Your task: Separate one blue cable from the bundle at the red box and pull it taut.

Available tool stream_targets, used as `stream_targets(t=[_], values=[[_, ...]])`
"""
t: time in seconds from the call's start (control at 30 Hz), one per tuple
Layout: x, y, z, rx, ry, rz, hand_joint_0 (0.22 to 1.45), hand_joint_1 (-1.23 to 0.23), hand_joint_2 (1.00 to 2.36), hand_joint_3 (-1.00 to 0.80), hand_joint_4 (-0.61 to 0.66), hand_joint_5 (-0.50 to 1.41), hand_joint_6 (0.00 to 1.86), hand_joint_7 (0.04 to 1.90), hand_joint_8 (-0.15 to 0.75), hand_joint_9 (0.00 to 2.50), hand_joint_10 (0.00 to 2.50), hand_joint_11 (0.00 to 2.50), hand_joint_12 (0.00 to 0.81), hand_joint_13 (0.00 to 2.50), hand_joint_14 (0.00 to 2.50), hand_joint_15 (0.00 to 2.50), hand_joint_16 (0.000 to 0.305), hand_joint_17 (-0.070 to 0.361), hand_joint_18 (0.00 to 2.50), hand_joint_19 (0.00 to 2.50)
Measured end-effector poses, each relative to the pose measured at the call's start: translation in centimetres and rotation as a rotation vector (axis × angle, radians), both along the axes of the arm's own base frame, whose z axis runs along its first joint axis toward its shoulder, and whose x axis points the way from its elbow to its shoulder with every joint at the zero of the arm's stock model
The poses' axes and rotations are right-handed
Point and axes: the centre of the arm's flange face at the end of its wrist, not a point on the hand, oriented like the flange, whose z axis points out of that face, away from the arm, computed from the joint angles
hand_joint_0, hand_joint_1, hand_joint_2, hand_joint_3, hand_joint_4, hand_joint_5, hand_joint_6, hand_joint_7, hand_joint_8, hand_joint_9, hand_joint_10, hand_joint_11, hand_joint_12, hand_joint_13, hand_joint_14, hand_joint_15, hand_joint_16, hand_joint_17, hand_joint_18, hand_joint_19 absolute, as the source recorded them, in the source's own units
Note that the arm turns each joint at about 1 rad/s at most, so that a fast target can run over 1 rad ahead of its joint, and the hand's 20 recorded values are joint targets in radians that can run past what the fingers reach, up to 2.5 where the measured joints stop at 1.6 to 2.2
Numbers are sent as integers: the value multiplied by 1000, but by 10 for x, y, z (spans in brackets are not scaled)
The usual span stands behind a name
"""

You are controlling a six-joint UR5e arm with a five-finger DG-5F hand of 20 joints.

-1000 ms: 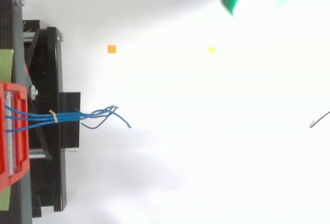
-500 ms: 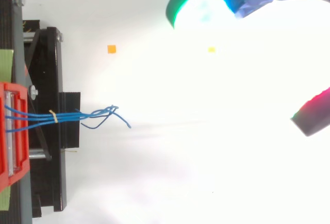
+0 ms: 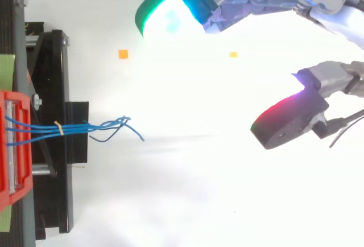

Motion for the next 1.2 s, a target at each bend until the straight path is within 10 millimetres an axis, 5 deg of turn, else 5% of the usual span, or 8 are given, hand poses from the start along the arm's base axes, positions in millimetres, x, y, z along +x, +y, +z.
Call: stream_targets(t=[1.0,1.2], values=[[33,12,-55,-6,47,-17,520,-608,1000,-500,291,-262,502,736,353,368,6,459,416,607,12,441,57,127,620,458],[45,14,-81,18,55,-5,520,-609,1000,-500,299,-260,502,740,355,372,6,462,417,605,13,443,57,128,621,458]])
